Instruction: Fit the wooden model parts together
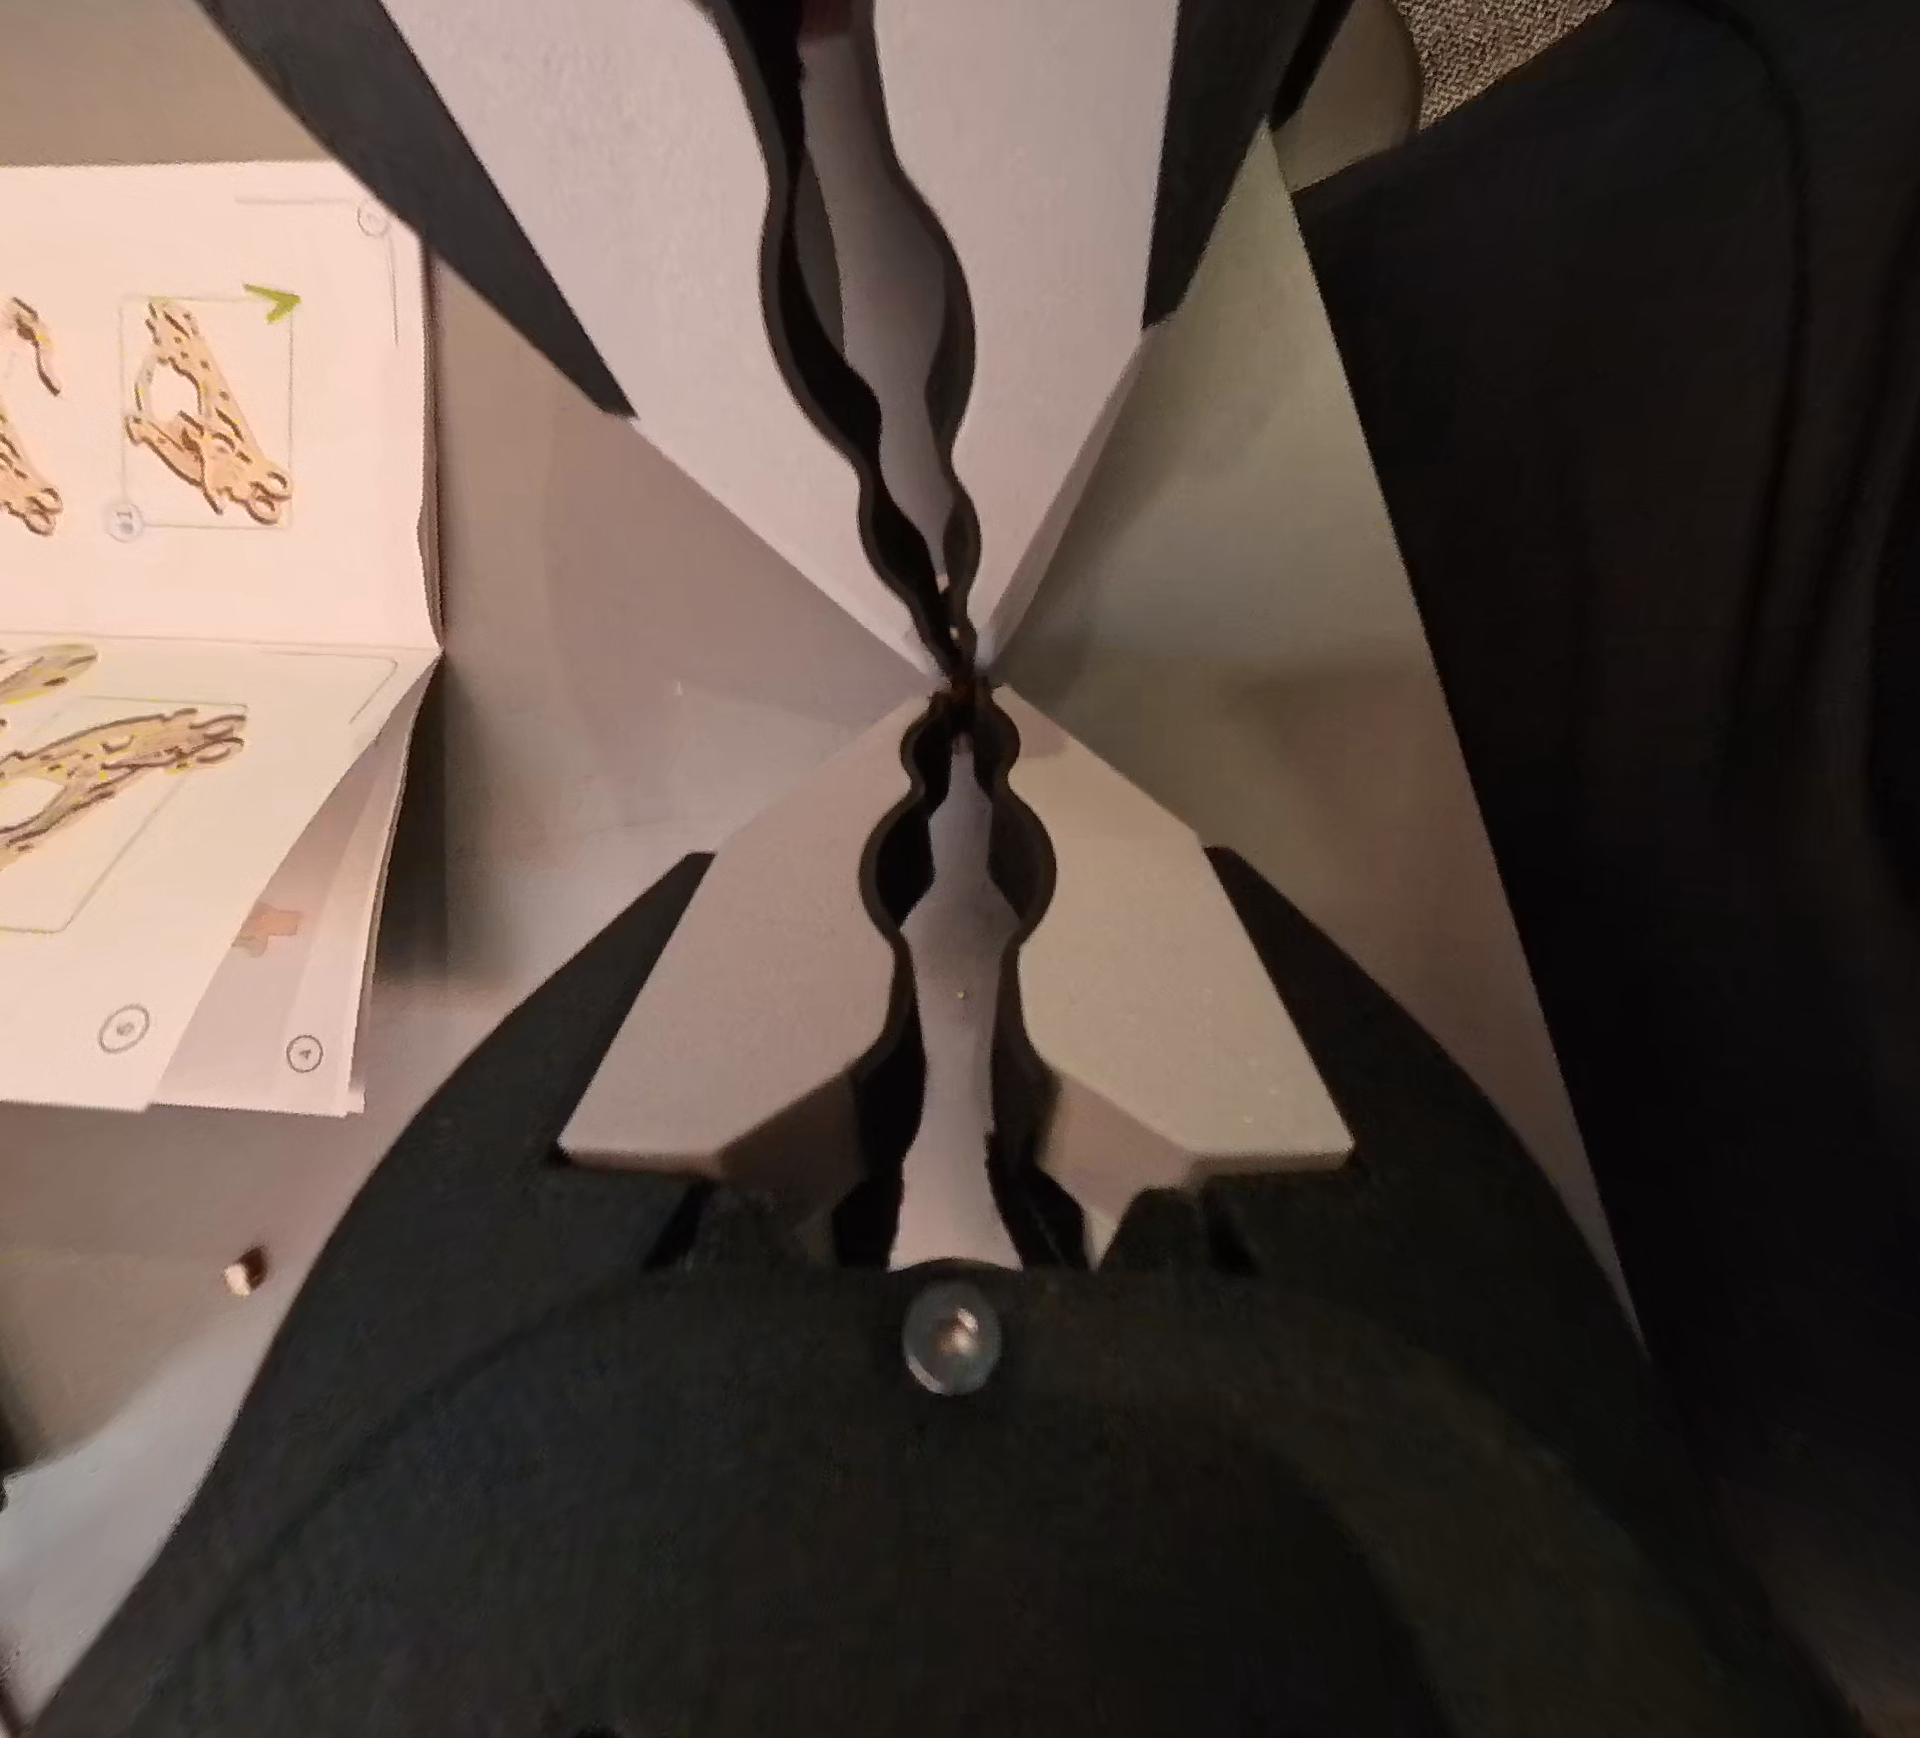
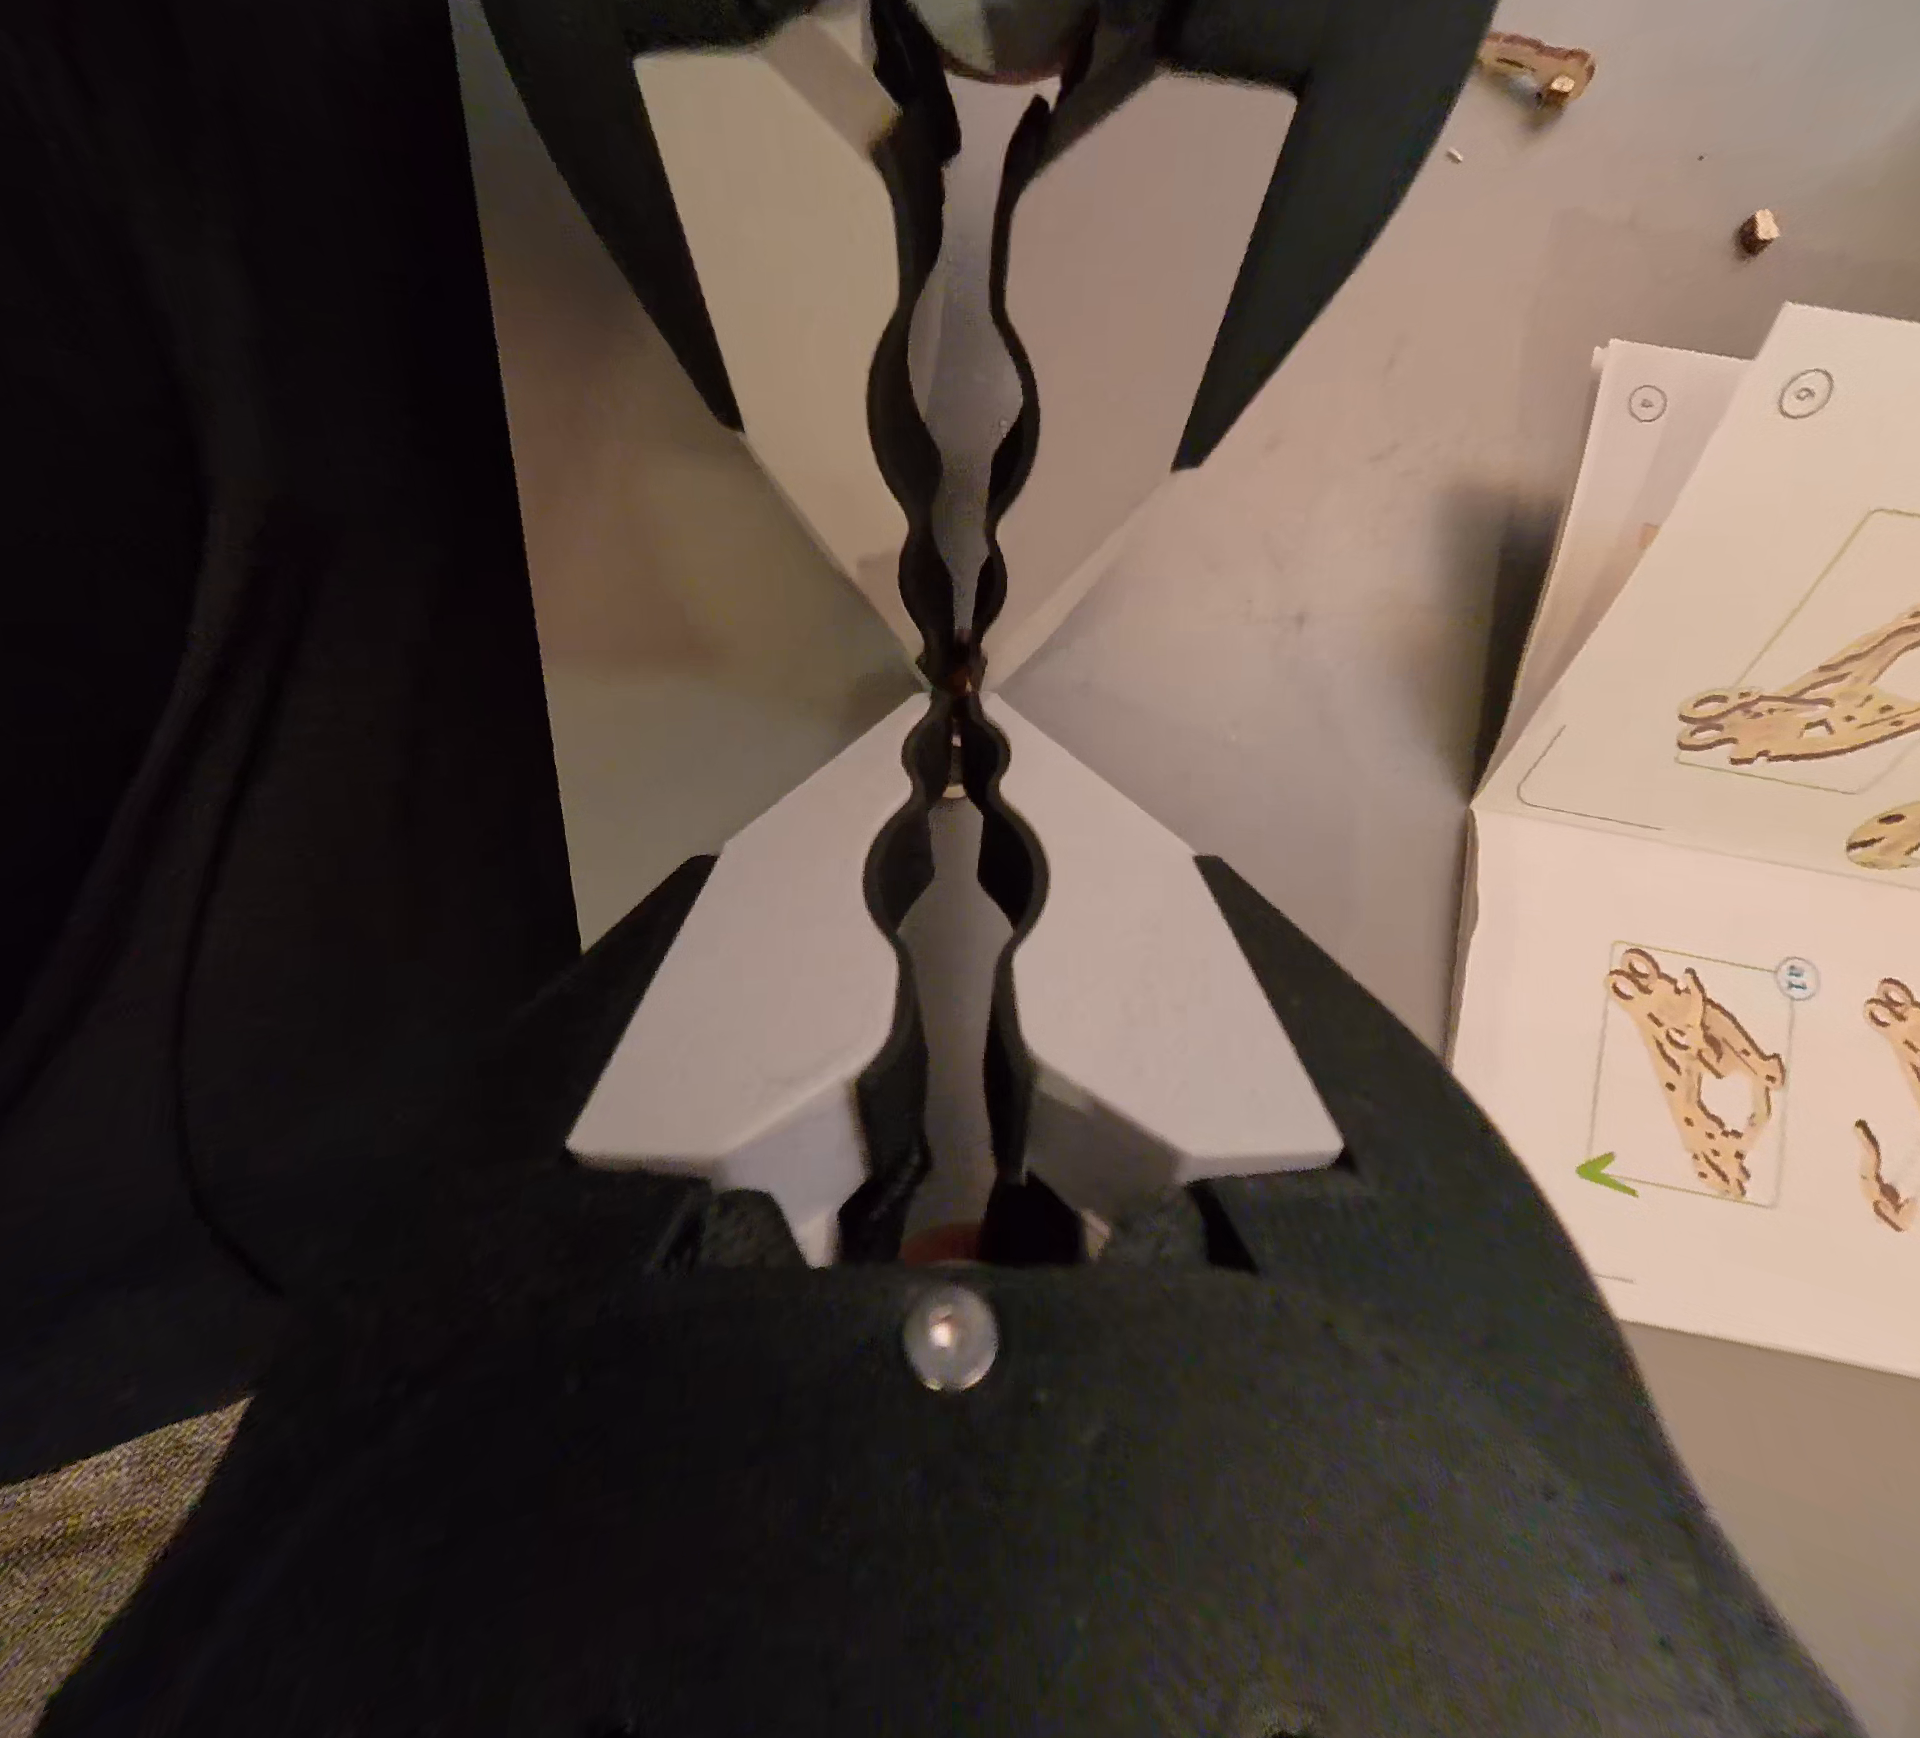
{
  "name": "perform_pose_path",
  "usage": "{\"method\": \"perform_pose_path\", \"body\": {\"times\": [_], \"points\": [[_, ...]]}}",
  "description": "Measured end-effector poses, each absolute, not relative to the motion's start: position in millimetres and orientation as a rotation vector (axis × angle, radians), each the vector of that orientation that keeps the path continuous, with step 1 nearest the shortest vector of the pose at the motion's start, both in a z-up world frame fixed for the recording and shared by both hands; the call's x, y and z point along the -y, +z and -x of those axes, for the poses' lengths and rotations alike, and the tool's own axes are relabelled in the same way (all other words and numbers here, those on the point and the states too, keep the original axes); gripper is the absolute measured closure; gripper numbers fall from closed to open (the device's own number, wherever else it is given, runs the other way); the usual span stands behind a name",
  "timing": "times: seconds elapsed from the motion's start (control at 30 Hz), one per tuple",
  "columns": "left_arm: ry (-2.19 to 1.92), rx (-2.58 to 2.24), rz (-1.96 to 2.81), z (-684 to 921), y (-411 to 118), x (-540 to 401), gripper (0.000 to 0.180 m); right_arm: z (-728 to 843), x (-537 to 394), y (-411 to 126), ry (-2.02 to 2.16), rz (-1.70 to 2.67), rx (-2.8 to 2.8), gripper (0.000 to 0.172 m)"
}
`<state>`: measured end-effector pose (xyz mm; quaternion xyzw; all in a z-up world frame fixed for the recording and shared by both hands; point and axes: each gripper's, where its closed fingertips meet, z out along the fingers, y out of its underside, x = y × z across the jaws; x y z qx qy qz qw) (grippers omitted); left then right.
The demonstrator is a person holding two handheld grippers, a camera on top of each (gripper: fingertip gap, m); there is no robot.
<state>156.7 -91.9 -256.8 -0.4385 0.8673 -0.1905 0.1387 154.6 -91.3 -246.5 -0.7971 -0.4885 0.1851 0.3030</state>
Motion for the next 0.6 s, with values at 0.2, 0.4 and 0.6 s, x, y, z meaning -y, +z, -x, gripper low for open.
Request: {"method": "perform_pose_path", "body": {"times": [0.2,0.4,0.6], "points": [[-0.588,-2.489,1.283,-157.6,-255.9,92.5,0.179,-155.4,91.6,-246.1,0.531,2.112,1.234,0.172],[-0.611,-2.471,1.283,-159.4,-255.4,92.8,0.179,-156.9,91.8,-245.5,0.578,2.101,1.132,0.172],[-0.582,-2.502,1.264,-161.3,-255.1,93.7,0.179,-159.4,93.0,-245.4,0.612,2.112,1.082,0.172]]}}
